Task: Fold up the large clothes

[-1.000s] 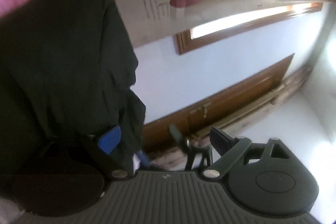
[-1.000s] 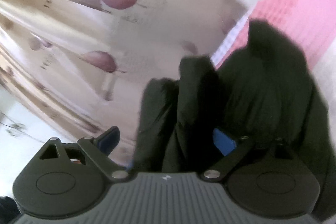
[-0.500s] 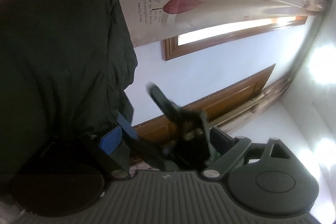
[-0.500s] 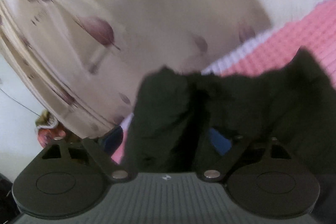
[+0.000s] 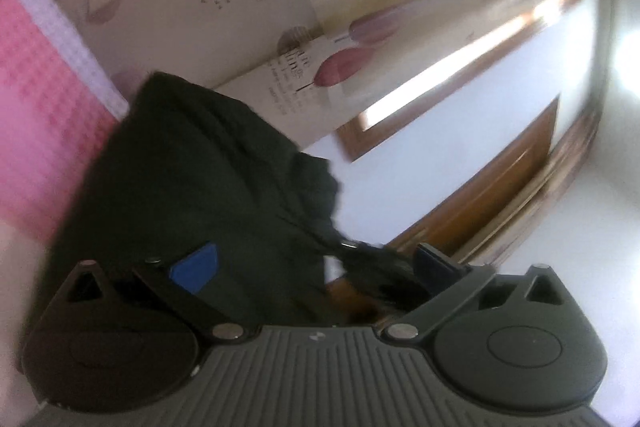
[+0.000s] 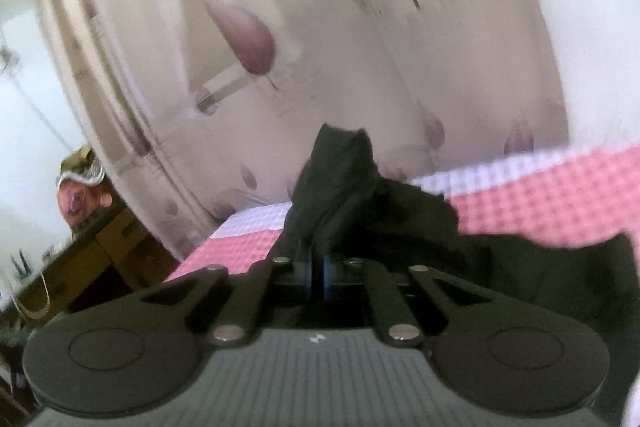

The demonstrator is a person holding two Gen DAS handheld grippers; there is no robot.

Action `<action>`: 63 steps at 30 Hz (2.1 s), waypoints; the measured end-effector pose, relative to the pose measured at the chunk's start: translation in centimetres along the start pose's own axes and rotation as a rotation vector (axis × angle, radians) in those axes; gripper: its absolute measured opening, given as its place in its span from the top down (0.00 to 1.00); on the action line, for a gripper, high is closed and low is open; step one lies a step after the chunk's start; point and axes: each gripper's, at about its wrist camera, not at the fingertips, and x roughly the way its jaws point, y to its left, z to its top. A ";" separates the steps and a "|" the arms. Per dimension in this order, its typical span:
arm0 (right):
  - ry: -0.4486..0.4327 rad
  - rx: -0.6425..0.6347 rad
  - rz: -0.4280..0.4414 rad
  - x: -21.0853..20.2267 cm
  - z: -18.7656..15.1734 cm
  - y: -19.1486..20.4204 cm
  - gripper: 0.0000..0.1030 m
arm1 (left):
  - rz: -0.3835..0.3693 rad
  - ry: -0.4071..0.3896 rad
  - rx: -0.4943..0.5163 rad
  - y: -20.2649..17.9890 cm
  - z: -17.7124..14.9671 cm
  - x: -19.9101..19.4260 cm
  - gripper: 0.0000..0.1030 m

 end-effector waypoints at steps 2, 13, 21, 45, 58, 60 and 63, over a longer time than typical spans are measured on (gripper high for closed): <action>0.010 -0.028 -0.043 -1.0 -0.1 -0.5 0.97 | 0.029 0.060 -0.016 1.2 -0.4 1.3 0.01; -0.059 0.337 -0.097 -7.8 -6.0 -7.3 0.17 | -0.007 0.057 -0.015 3.4 -2.6 2.3 0.01; 0.110 0.340 -0.041 -0.5 -7.6 -2.2 0.00 | -0.026 0.028 -0.018 3.8 -3.3 2.3 0.00; -0.015 0.018 -0.240 -7.0 -5.0 -7.9 0.80 | 0.033 0.124 -0.042 0.9 -3.1 4.7 0.00; -0.057 -0.096 -0.274 -9.6 -4.1 -8.5 0.80 | -0.002 0.190 0.101 -2.3 -4.7 7.4 0.00; -0.066 -0.039 -0.263 -9.9 -5.0 -11.0 0.79 | 0.004 0.222 0.131 -2.5 -5.5 8.2 0.00; -0.109 0.011 -0.251 -10.4 -6.7 -13.9 0.77 | 0.004 0.257 0.128 -2.3 -6.3 9.1 0.00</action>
